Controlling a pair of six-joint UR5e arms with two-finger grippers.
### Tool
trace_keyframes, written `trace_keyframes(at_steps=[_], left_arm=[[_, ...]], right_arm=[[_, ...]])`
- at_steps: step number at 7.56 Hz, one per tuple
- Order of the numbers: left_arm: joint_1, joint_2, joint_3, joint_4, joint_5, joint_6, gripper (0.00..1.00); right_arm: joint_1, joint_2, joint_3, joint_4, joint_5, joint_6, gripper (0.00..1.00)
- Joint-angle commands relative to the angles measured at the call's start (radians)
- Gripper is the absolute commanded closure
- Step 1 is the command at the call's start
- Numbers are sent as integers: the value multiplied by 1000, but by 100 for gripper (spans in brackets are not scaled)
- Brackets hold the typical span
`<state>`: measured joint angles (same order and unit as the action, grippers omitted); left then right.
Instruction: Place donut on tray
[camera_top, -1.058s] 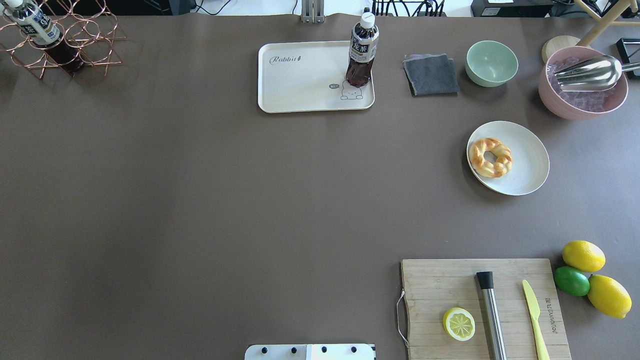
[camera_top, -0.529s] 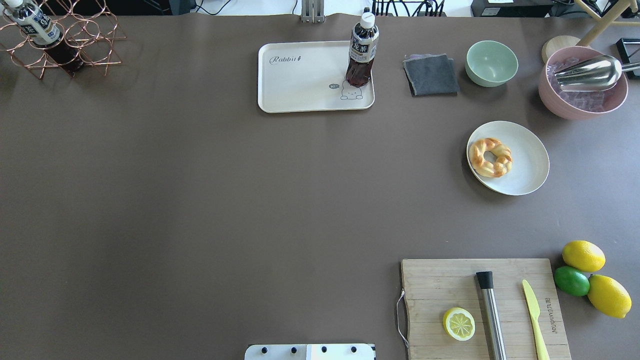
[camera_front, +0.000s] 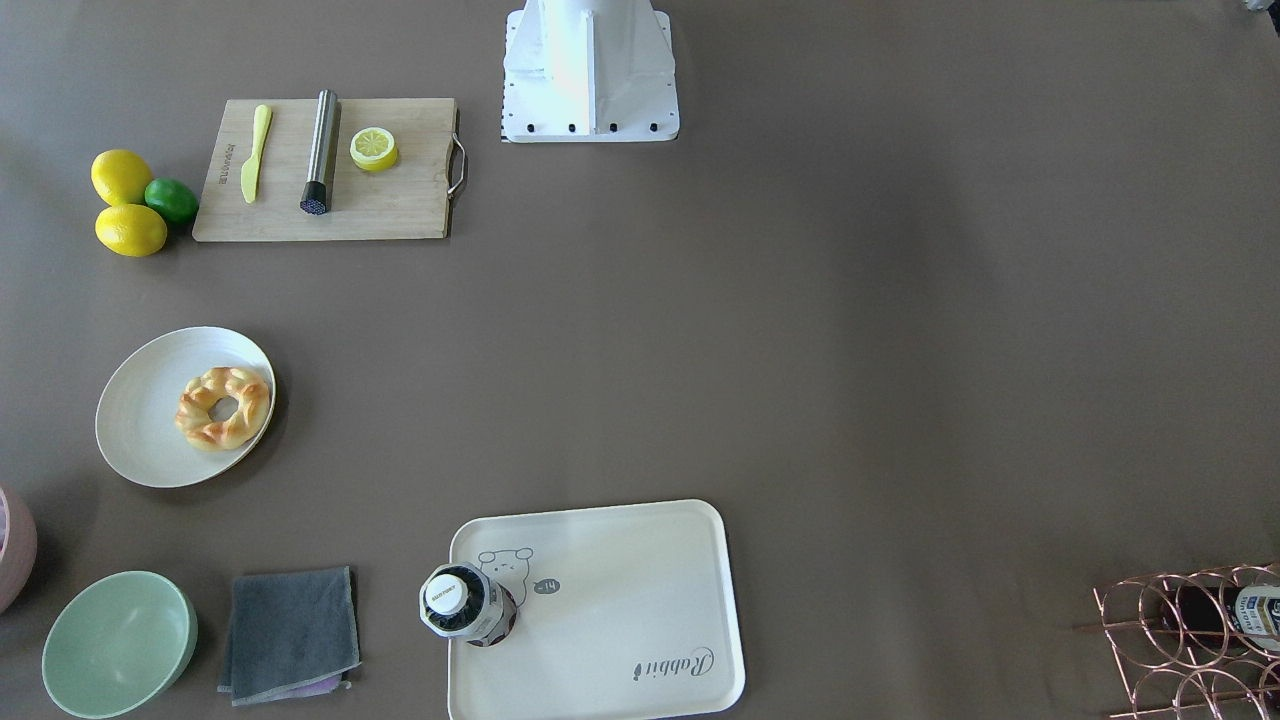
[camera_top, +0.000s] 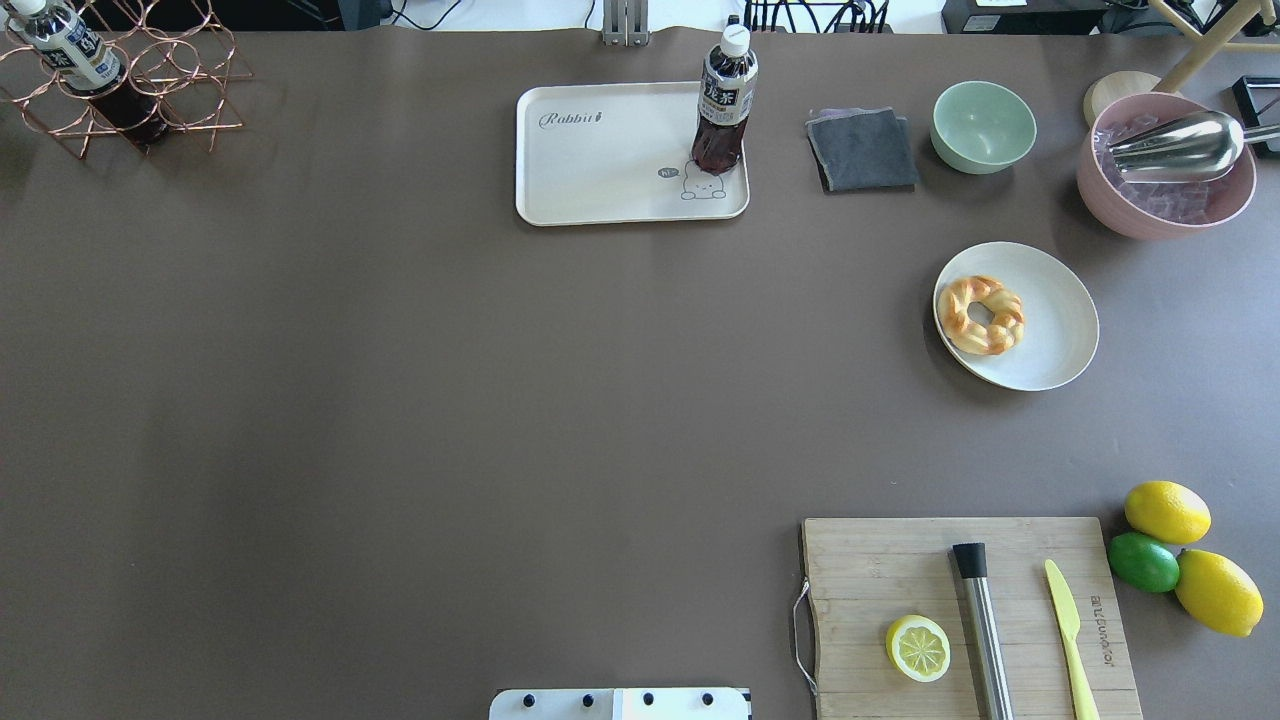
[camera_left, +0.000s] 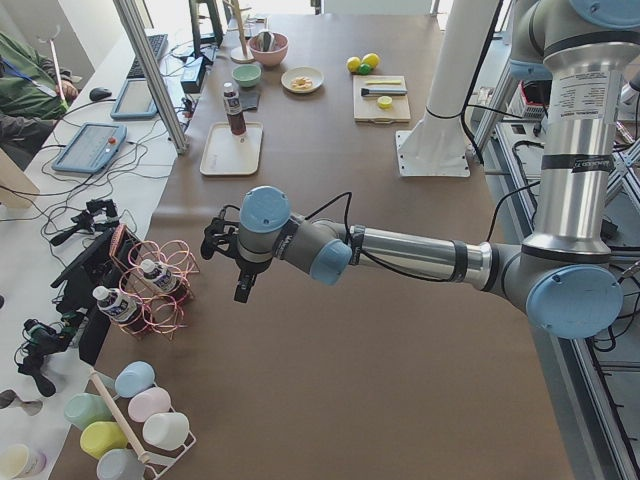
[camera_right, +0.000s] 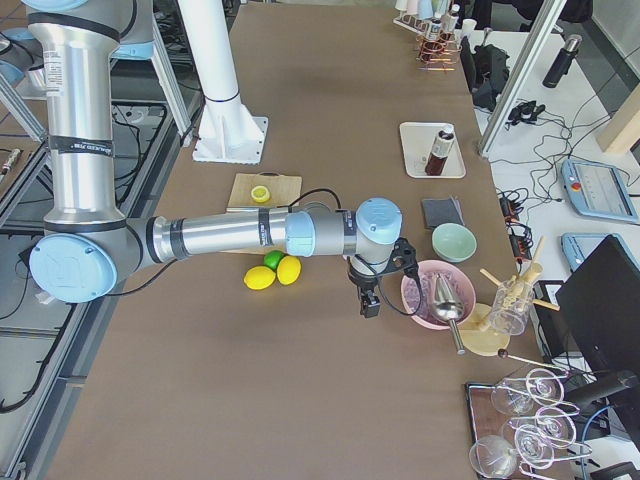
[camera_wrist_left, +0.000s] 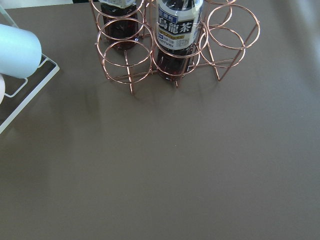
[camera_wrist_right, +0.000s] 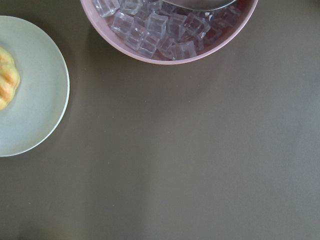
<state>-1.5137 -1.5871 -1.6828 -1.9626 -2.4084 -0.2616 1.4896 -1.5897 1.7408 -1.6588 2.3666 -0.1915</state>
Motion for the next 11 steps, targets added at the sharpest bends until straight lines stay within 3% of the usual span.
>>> trace_keyframes(at_steps=[1, 4, 6, 8, 10, 11], left_arm=[[53, 13, 6, -74, -1, -16, 0], [67, 6, 3, -76, -1, -18, 1], [67, 4, 0, -88, -1, -16, 1], [67, 9, 0, -107, -1, -18, 1], [67, 6, 0, -107, -1, -18, 1], [67, 6, 0, -107, -1, -18, 1]], right_arm=[[-55, -9, 9, 72, -1, 192, 1], [-253, -55, -73, 502, -41, 672, 3], [-369, -21, -205, 756, -102, 910, 7], [-460, 51, -242, 821, -154, 1102, 14], [-469, 54, -242, 821, -164, 1153, 34], [-474, 50, -244, 821, -165, 1158, 40]])
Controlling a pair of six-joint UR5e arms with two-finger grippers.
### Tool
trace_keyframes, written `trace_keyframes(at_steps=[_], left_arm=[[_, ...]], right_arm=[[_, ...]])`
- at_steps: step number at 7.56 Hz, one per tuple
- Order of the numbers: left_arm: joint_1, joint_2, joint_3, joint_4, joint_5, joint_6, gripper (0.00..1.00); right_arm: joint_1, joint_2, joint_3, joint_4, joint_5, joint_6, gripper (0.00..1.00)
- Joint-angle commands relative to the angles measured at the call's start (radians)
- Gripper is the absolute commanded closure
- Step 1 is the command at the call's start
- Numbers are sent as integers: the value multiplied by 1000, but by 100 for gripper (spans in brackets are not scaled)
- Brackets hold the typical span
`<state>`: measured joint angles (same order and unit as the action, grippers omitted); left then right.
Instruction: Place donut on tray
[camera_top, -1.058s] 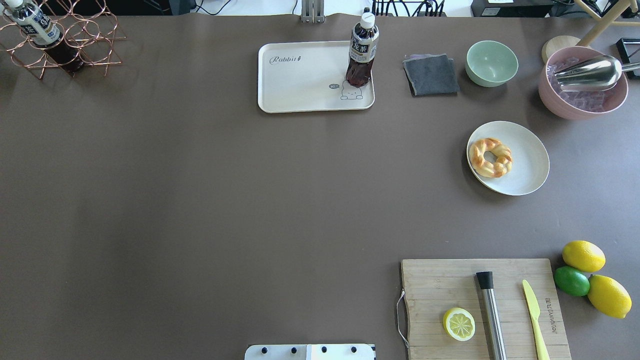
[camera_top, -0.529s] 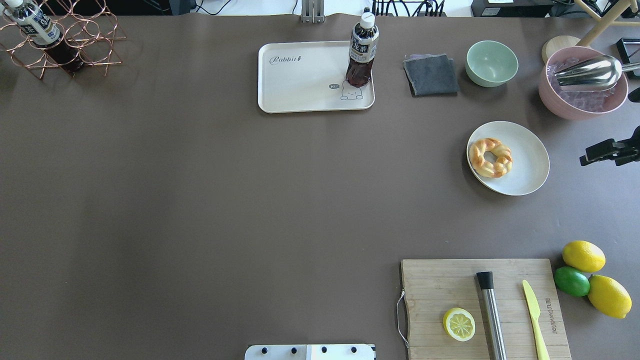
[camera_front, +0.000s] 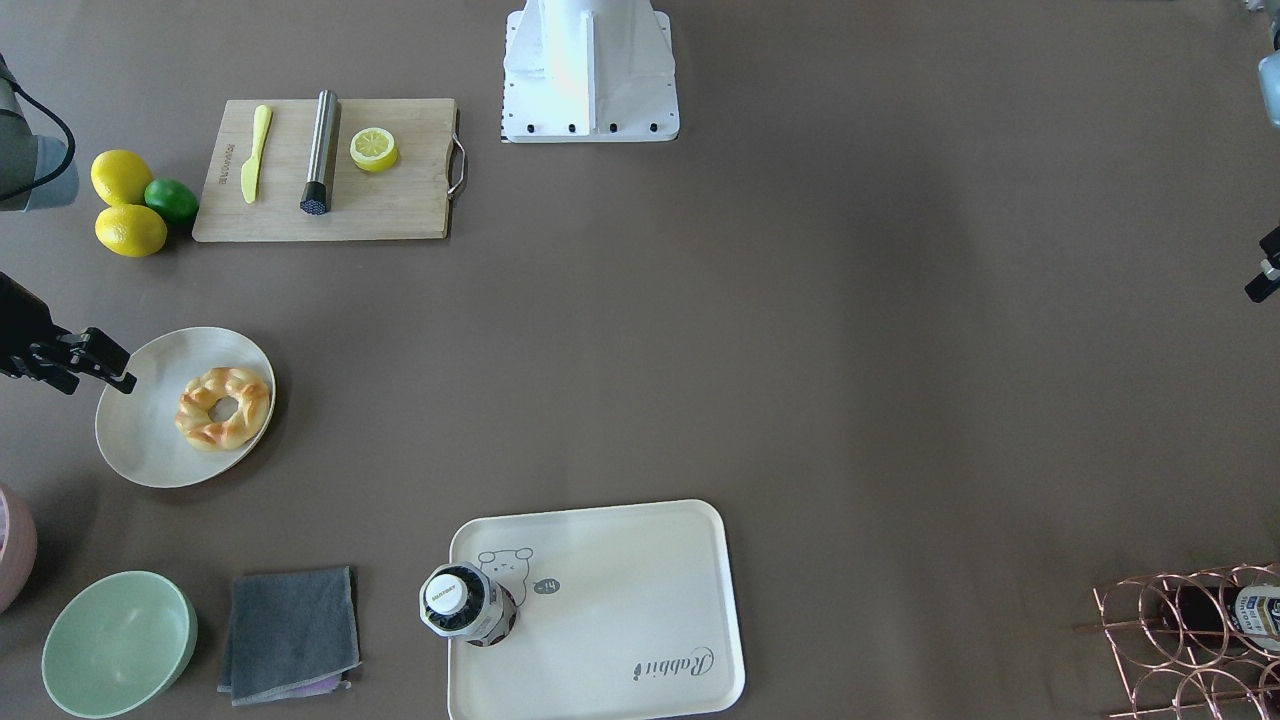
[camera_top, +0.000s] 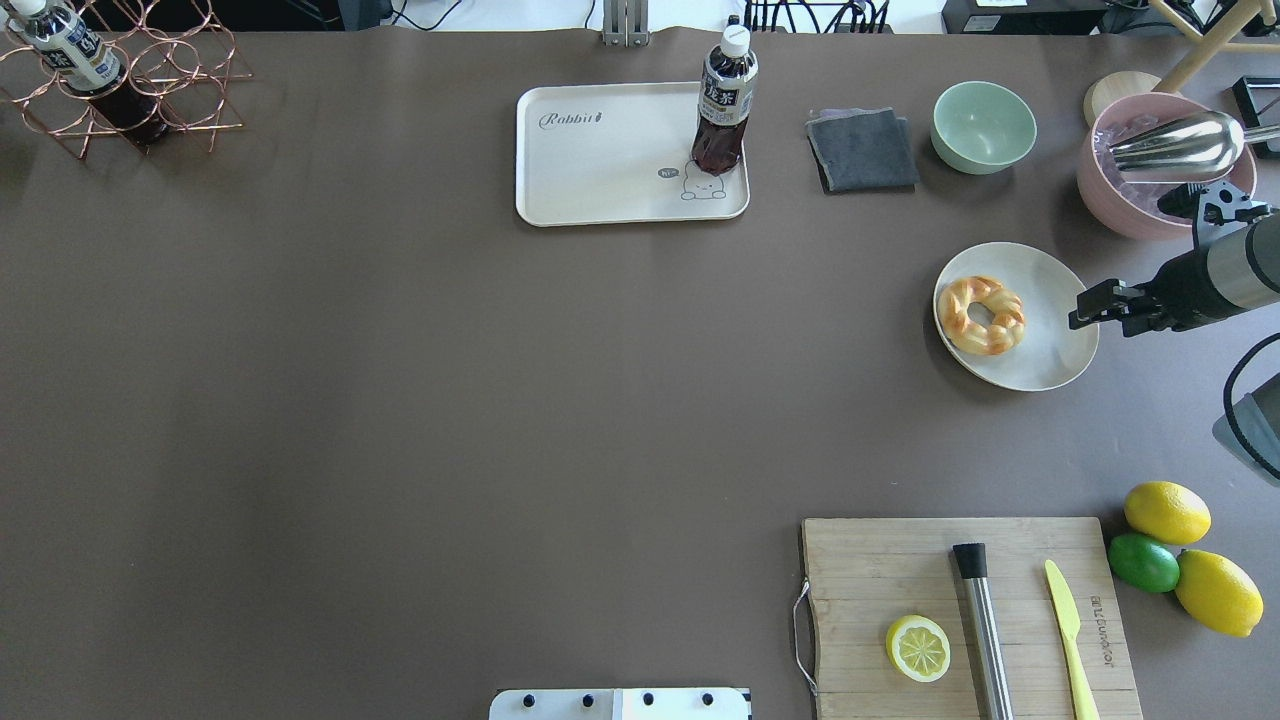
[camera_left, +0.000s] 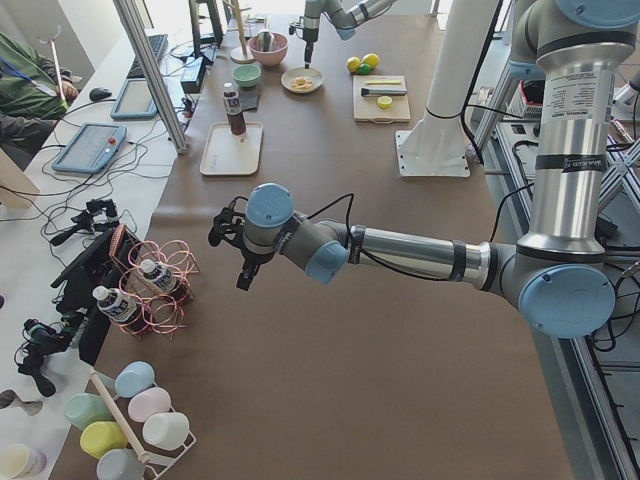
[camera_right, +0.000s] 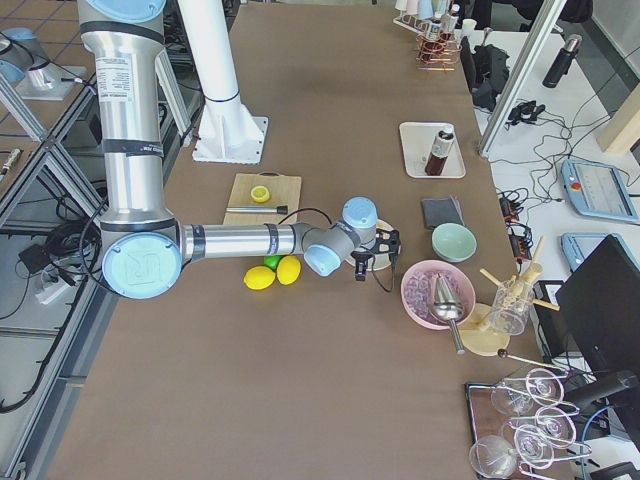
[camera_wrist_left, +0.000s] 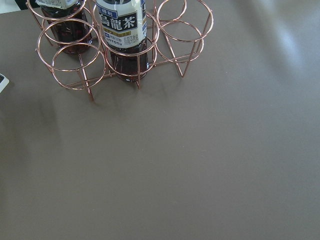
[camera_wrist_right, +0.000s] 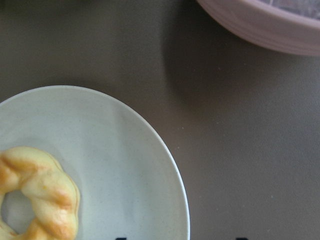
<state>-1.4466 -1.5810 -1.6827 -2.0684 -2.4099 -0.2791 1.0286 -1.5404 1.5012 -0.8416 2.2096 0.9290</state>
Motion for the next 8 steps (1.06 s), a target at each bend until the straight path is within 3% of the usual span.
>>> trace_keyframes(at_steps=[1, 2, 3, 4, 5, 8], left_arm=[[0, -2, 0, -1, 0, -2, 1], [0, -4, 1, -1, 0, -2, 1], [0, -4, 0, -1, 0, -2, 1], [0, -4, -2, -1, 0, -2, 1], [0, -4, -2, -1, 0, -2, 1], [-2, -4, -5, -1, -2, -2, 1]], right_arm=[[-15, -3, -3, 6, -8, 37, 39], [-16, -7, -3, 6, -8, 37, 40], [-16, -7, -3, 4, -10, 45, 54], [-21, 5, -3, 4, -10, 88, 86], [-31, 9, -3, 4, -14, 93, 100], [-31, 22, 31, 4, -18, 152, 100]])
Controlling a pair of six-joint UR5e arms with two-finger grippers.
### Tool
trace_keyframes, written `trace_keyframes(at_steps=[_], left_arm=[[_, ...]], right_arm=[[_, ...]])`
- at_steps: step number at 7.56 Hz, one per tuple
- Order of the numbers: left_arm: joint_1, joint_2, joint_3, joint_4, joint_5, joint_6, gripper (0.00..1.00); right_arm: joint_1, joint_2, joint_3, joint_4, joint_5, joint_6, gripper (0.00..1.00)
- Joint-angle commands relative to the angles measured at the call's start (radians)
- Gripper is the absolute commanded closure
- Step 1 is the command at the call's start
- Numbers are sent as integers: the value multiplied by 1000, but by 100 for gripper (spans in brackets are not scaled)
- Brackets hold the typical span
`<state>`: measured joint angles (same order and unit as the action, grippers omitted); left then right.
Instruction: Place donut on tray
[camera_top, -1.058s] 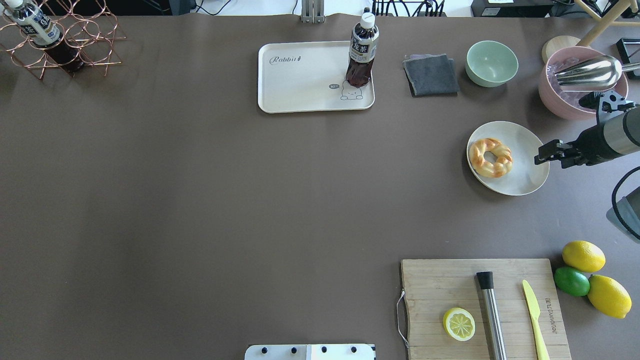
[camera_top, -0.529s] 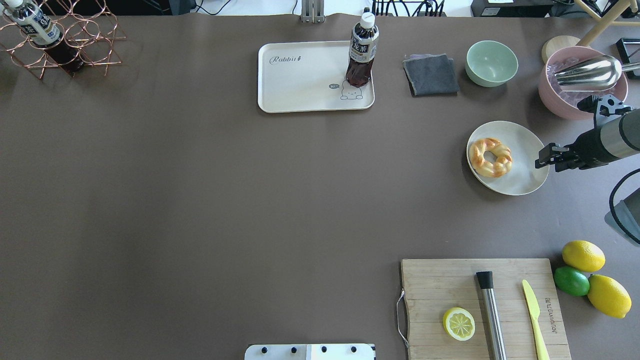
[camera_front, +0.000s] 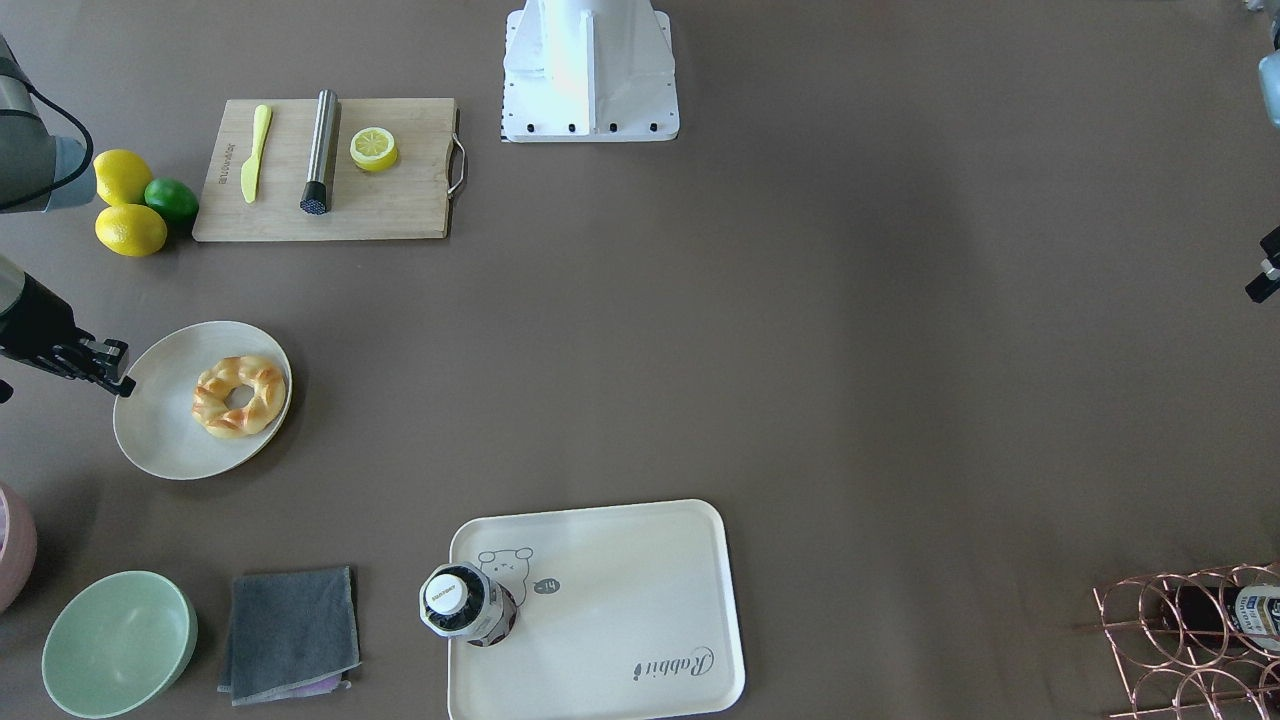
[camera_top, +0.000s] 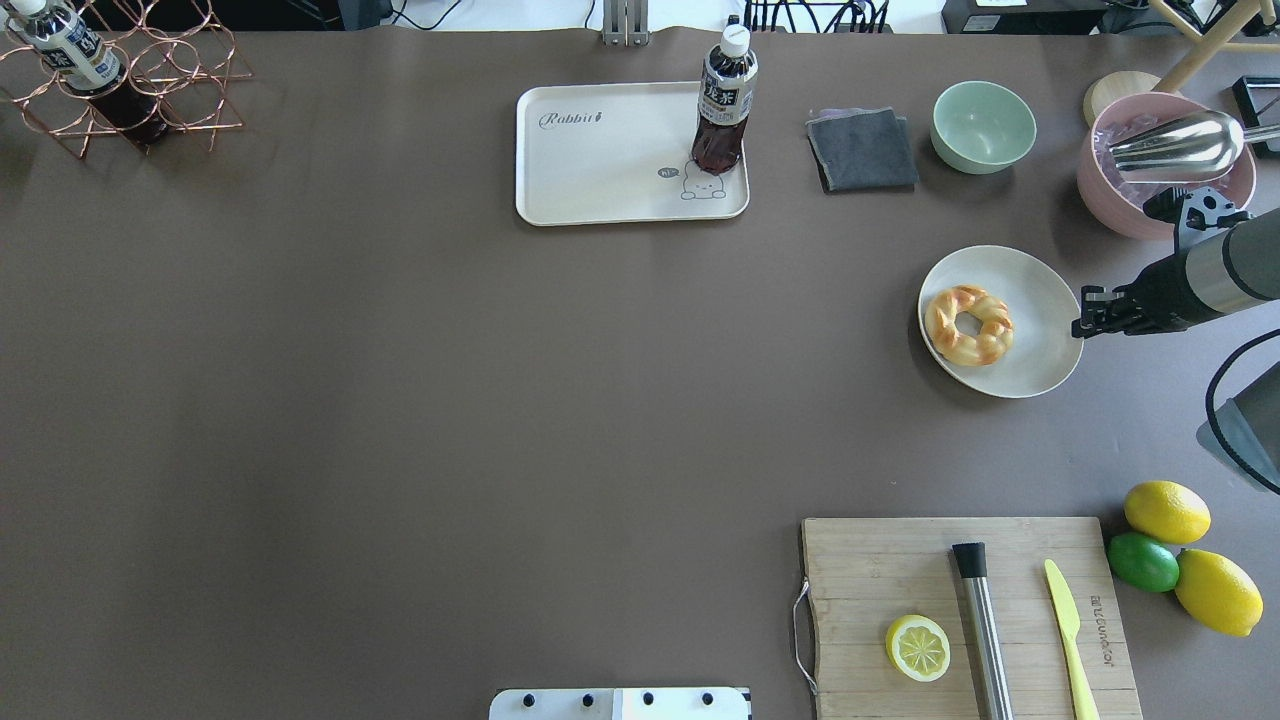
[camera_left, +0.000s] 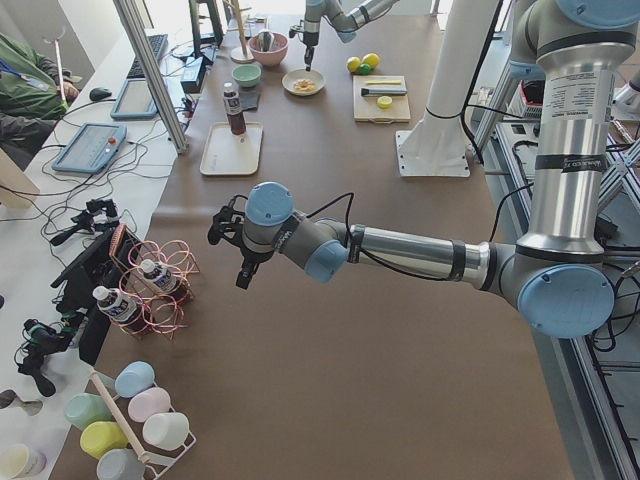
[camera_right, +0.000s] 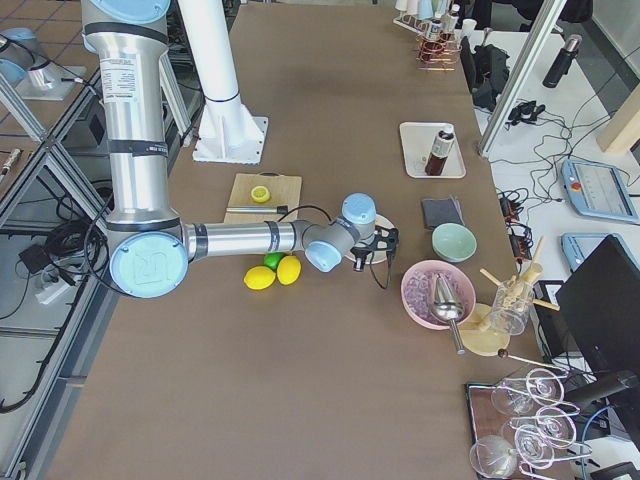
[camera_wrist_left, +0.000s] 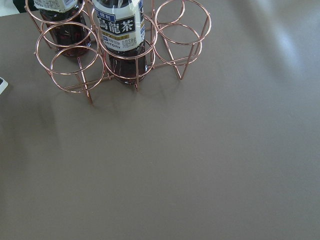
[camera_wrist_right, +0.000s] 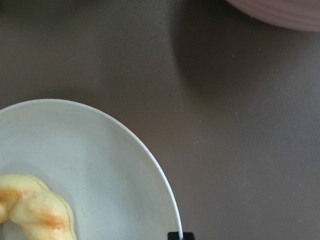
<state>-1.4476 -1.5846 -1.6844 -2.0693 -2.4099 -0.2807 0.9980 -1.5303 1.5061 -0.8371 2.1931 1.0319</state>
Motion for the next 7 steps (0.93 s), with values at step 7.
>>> trace_keyframes(at_steps=[7], left_arm=[[132, -124, -81, -2, -77, -554, 2]], right_arm=[[-217, 522, 117, -375, -171, 525, 100]])
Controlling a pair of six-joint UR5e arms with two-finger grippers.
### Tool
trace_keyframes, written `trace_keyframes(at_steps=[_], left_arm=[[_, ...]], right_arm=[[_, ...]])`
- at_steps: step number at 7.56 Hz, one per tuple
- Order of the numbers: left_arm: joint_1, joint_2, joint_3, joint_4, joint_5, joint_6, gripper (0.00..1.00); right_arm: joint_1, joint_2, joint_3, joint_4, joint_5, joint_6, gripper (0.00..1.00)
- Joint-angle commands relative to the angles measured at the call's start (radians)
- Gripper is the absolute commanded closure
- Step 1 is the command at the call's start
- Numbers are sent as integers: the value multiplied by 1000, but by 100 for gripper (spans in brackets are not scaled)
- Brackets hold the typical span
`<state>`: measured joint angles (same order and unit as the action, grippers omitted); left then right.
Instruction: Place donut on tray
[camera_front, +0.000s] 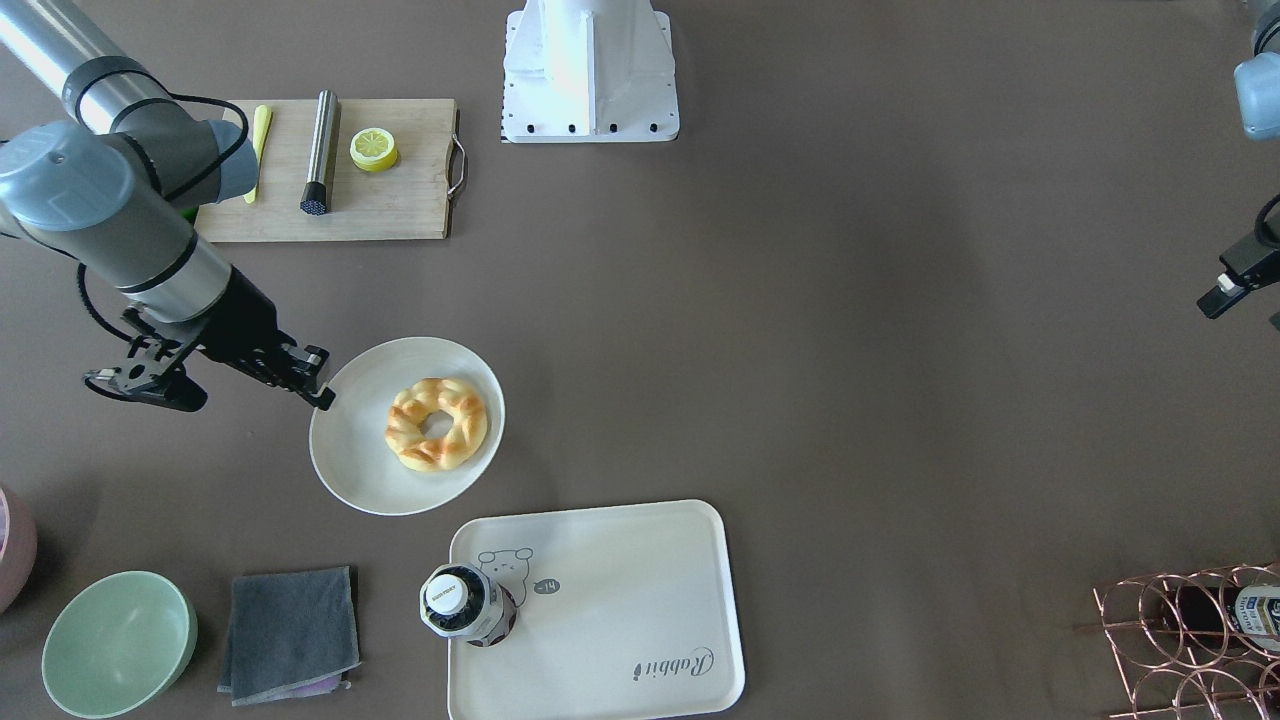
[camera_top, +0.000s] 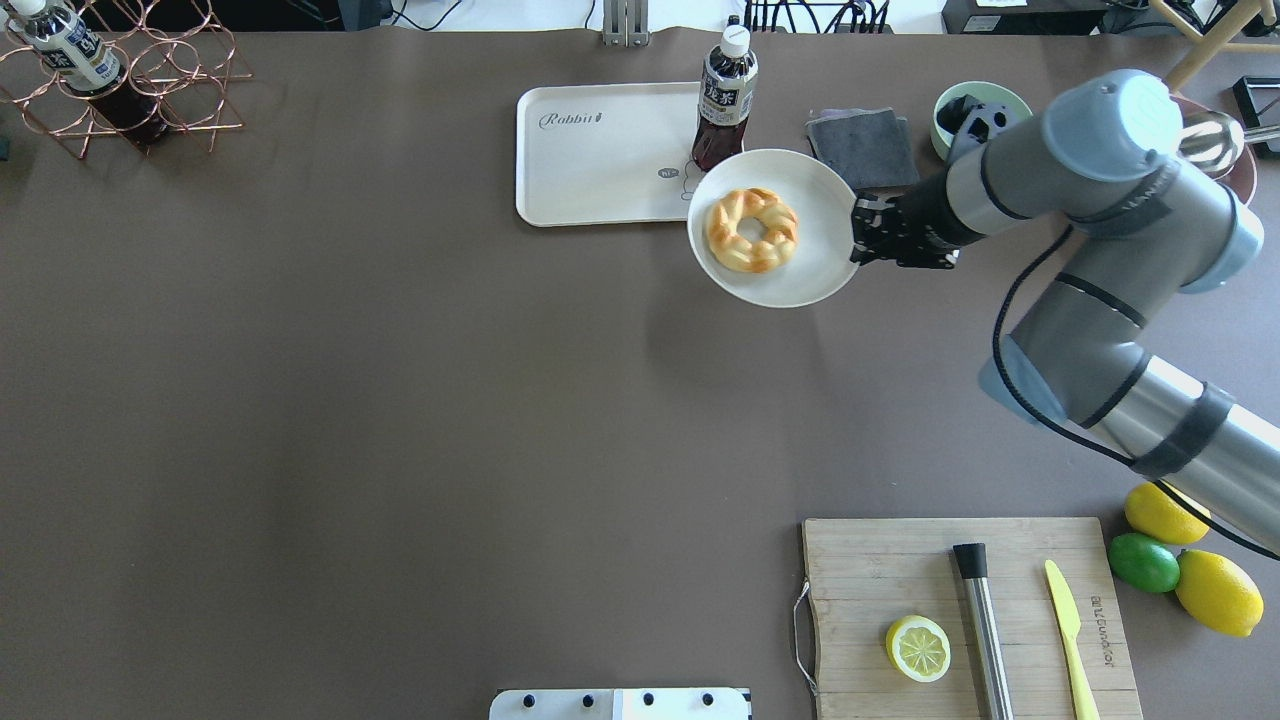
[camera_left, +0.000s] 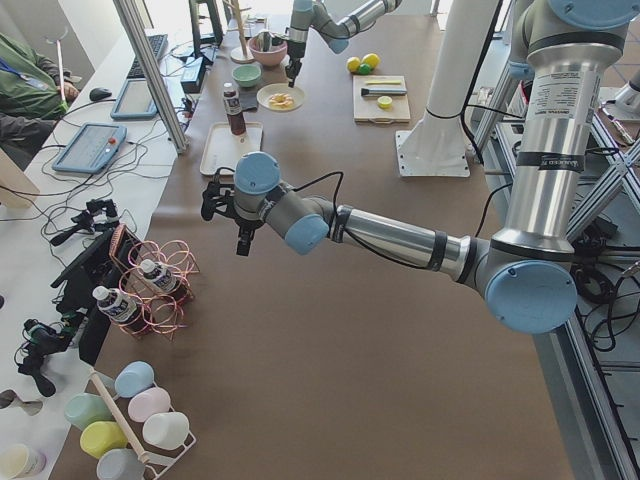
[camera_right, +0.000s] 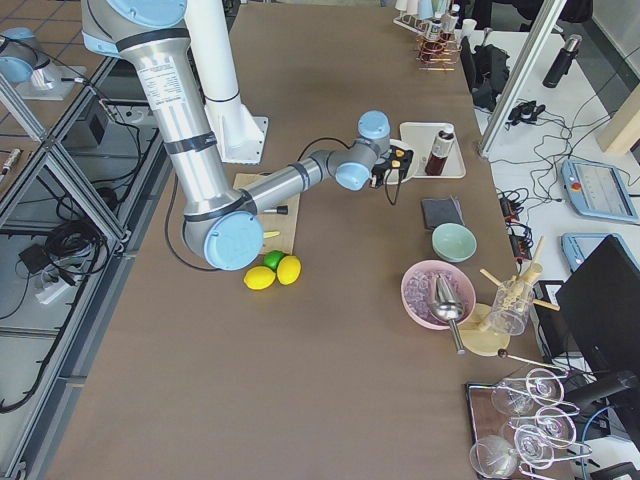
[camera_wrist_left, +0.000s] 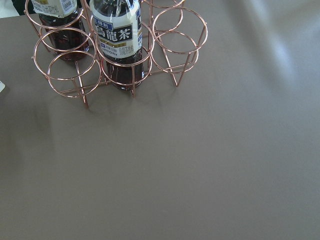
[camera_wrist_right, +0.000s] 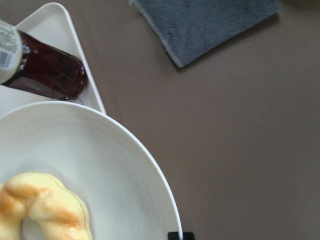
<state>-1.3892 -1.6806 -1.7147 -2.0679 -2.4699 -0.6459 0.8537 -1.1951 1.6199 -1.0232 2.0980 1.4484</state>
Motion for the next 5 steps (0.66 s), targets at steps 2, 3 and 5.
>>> trace_keyframes(at_steps=[2, 3, 5], left_arm=[[163, -86, -77, -23, 0, -383, 2], [192, -94, -77, -55, 18, -435, 2], [280, -102, -85, -104, 118, -522, 2]], right_arm=[[-166, 325, 34, -349, -162, 231, 100], [-201, 403, 40, -453, -186, 272, 100], [-275, 564, 20, -627, -265, 352, 100]])
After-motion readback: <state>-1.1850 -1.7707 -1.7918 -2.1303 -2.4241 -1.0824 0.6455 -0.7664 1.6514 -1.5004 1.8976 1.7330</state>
